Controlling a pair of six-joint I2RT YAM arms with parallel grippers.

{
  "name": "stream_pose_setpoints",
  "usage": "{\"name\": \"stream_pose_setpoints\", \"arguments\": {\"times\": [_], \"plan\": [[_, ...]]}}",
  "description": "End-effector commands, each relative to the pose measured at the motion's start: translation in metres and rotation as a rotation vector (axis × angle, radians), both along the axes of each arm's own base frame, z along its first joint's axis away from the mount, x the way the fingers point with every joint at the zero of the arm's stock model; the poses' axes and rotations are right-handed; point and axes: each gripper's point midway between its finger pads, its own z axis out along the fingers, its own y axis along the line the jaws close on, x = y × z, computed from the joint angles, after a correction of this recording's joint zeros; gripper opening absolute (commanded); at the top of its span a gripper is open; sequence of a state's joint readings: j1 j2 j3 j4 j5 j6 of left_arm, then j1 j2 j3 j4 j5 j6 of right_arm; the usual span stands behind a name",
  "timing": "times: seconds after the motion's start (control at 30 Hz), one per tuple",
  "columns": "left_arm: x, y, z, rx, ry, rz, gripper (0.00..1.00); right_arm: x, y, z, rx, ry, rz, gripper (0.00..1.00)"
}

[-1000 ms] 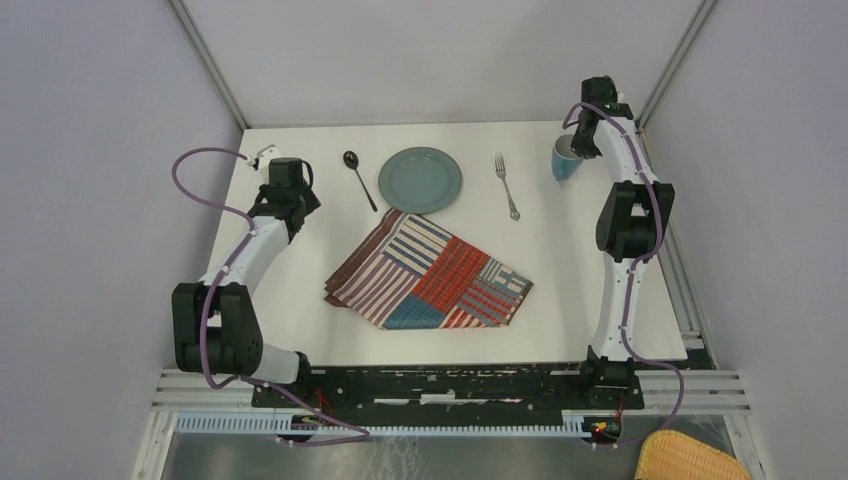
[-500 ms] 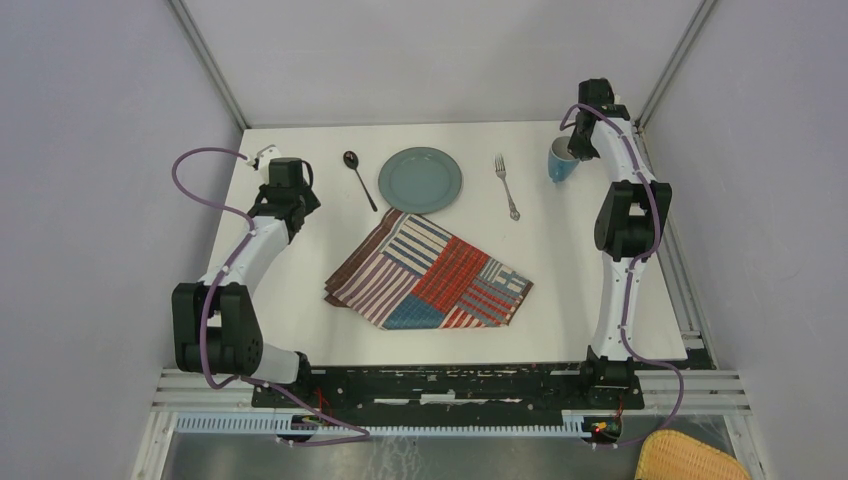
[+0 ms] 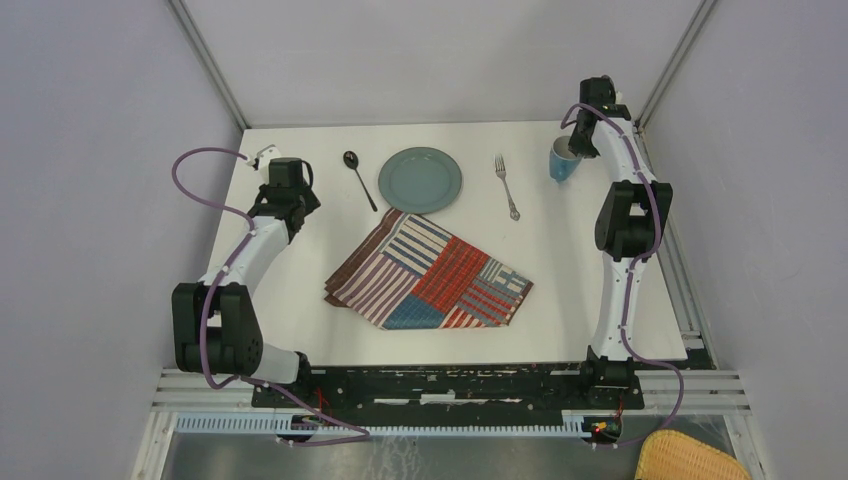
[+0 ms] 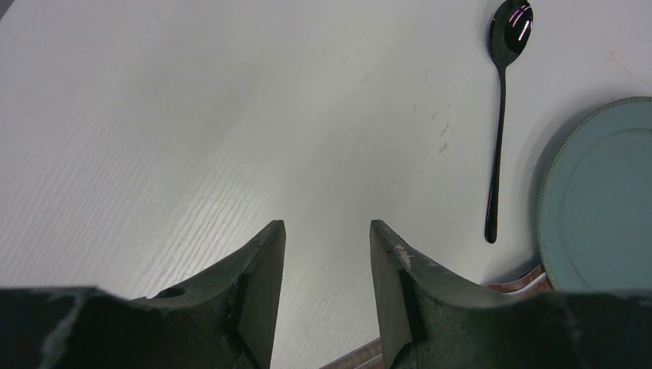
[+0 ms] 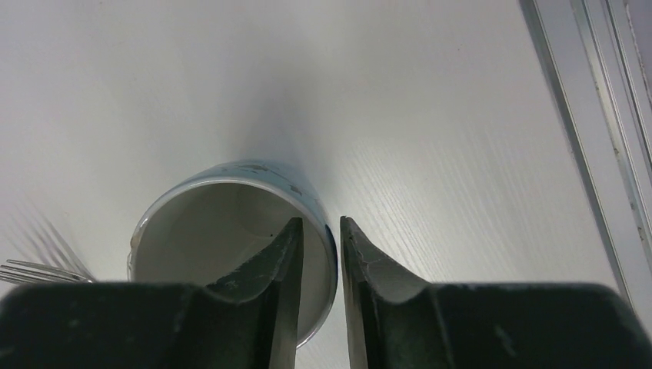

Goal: Set the dinner table for one person
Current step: Place the cup at the center of the board, then move the spoon at the center of the board.

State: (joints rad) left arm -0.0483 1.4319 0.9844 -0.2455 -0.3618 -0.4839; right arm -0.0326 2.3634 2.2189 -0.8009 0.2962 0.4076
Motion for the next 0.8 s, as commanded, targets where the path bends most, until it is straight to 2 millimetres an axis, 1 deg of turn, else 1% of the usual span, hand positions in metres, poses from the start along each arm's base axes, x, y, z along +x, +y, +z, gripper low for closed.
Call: {"name": "stream_pose_setpoints", "arguments": {"times": [0.0,0.2,0.37,0.63,0.77], "plan": [[0.008,0.001,0.022,0.030,-0.058,-0.019,0.52,0.011,-0.001,0.041,-0.003,-0.116,-0.014,0.30],[0.006,0.000,0.024,0.030,-0.061,-0.021,0.52,0.009,-0.002,0.049,-0.010,-0.129,-0.022,0.37],[0.006,0.001,0.024,0.029,-0.062,-0.017,0.53,0.008,-0.004,0.059,-0.020,-0.149,-0.029,0.39],[0.006,0.001,0.027,0.030,-0.072,-0.016,0.53,0.004,-0.007,0.088,-0.036,-0.198,-0.040,0.42],[0.005,0.001,0.029,0.029,-0.075,-0.017,0.53,-0.002,-0.008,0.105,-0.040,-0.227,-0.052,0.42]]}}
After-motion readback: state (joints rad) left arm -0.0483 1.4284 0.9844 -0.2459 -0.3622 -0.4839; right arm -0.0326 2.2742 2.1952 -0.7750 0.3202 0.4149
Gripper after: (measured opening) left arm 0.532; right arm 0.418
